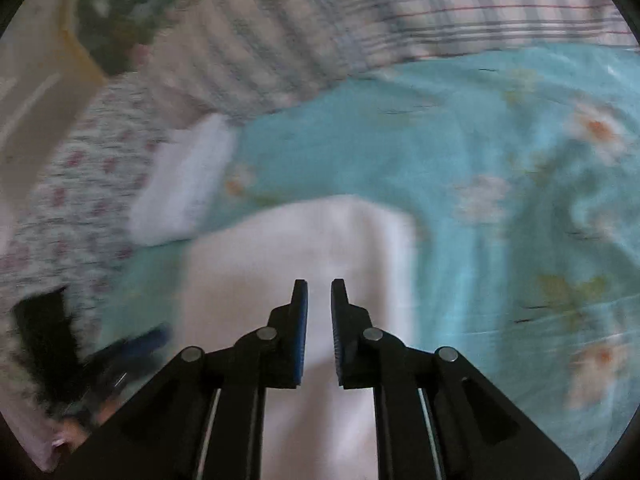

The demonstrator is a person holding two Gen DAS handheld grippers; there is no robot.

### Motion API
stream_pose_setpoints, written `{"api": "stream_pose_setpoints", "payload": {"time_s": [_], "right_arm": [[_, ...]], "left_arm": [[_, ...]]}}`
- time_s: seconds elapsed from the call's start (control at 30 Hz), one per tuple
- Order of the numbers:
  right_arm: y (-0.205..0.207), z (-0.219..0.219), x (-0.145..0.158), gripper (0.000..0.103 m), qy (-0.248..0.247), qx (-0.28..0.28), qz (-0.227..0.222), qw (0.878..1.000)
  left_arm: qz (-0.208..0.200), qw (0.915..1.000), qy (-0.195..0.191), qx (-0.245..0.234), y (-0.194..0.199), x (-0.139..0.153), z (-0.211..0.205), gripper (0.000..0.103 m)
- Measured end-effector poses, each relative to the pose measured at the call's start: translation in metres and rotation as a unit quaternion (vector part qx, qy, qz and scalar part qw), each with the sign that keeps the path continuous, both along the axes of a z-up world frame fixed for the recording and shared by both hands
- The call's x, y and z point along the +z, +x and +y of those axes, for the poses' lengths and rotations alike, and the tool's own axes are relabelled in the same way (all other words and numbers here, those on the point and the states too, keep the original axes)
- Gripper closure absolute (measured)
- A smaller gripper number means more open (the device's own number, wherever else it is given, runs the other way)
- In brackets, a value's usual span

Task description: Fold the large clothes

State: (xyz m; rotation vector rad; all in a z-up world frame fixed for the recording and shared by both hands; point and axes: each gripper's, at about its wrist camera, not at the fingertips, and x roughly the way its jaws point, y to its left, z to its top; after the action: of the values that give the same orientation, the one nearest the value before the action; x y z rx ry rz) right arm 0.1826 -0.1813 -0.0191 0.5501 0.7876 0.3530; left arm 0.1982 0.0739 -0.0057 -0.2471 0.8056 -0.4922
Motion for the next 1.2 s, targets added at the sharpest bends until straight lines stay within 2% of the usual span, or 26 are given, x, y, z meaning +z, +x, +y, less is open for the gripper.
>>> {"api": "stream_pose_setpoints", "payload": {"time_s": [0.03,0.07,0.13,0.2,0.23,0.3,0.4,0.5,0.63,0.73,0.87,0.97,1.03,1.13,1.2], "right_arm": [[0.005,0.009,-0.006,0.091,0.021,0.017,0.009,1.000],[0.010,0.015,-0.016,0.091,0.020,0.020,0.022,0.999],[0.015,0.019,-0.037,0.091,-0.012,0.005,0.051,0.999],[0.015,0.012,-0.062,0.103,-0.036,-0.007,0.075,0.997],[0.014,0.003,-0.072,0.103,-0.027,-0.009,0.074,0.997],[0.013,-0.010,-0.079,0.103,-0.009,-0.017,0.073,0.997],[0.014,-0.015,-0.080,0.103,-0.006,-0.019,0.072,0.997],[0.013,-0.018,-0.081,0.103,-0.001,-0.022,0.072,0.997],[0.012,-0.013,-0.076,0.103,0.011,-0.025,0.074,0.997],[0.004,-0.014,-0.068,0.103,-0.008,-0.033,0.073,0.997],[-0.012,-0.018,-0.053,0.102,-0.017,-0.034,0.064,0.997],[-0.030,-0.013,-0.039,0.101,-0.025,-0.018,0.044,0.999],[-0.043,-0.003,-0.029,0.101,-0.023,0.009,0.030,0.999],[-0.057,0.018,-0.029,0.101,-0.037,0.055,0.024,0.997],[-0.060,0.025,-0.040,0.101,-0.080,0.051,0.044,0.995]], "left_arm": [[0.005,0.9999,0.003,0.010,0.015,-0.002,0.003,0.048],[0.014,0.9998,0.003,0.014,0.028,-0.006,0.004,0.049],[0.038,0.9989,0.014,0.021,0.055,-0.021,0.005,0.054],[0.064,0.9976,0.019,0.019,0.077,-0.038,0.002,0.063],[0.077,0.9967,0.020,0.015,0.087,-0.047,-0.001,0.066],[0.090,0.9944,0.050,0.019,0.104,-0.062,-0.010,0.078],[0.089,0.9929,0.077,0.015,0.119,-0.073,-0.022,0.077],[0.092,0.9927,0.076,0.019,0.121,-0.073,-0.020,0.078],[0.077,0.9945,0.068,0.018,0.087,-0.047,-0.016,0.080],[0.056,0.9977,0.037,-0.006,0.037,-0.021,-0.010,0.080],[0.019,0.9987,0.024,-0.042,-0.034,0.000,-0.010,0.078],[0.015,0.9981,0.029,-0.052,-0.070,-0.004,-0.010,0.078],[0.031,0.9972,0.032,-0.059,-0.087,-0.020,-0.013,0.078],[0.050,0.9967,0.044,-0.047,-0.088,-0.043,-0.016,0.079],[0.050,0.9973,0.032,-0.043,-0.087,-0.050,-0.016,0.078]]}}
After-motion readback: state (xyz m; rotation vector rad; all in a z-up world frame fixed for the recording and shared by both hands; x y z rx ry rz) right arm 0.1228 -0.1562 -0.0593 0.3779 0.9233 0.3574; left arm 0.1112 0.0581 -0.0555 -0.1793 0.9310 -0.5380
